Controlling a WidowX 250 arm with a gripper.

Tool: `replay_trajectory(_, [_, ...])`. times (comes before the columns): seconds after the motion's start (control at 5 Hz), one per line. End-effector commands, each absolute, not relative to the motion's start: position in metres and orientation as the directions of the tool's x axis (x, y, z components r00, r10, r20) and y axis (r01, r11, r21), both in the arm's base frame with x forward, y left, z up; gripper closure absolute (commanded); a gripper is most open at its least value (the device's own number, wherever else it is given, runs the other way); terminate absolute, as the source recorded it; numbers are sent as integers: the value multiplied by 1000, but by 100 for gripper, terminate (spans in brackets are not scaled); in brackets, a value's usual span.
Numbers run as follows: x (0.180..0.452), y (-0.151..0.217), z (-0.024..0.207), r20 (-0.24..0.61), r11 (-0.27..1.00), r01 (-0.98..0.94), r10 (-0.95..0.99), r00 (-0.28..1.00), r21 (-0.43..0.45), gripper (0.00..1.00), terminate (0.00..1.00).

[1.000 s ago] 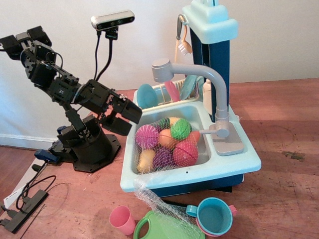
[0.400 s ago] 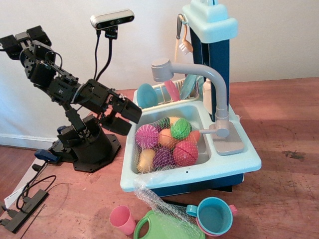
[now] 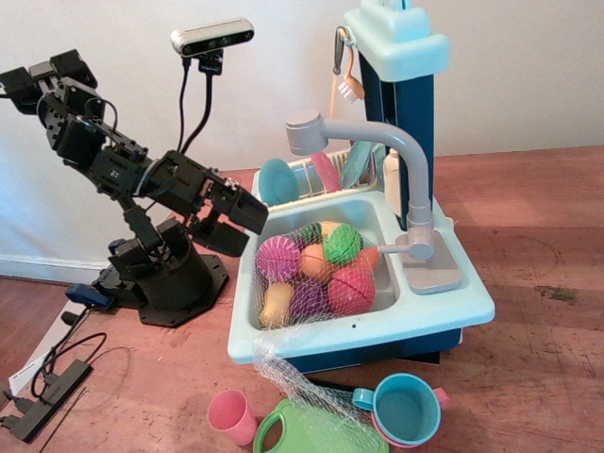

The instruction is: Turn lever vertical to front

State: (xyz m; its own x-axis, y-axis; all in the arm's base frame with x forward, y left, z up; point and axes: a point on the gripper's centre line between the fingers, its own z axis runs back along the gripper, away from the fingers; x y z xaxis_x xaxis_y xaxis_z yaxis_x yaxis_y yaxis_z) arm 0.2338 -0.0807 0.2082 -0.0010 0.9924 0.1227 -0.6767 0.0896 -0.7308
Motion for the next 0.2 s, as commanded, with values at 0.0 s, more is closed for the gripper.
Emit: replay_trajectory(0.0, [236,-83,213,105,76,-664,994,-4,-743,0,100])
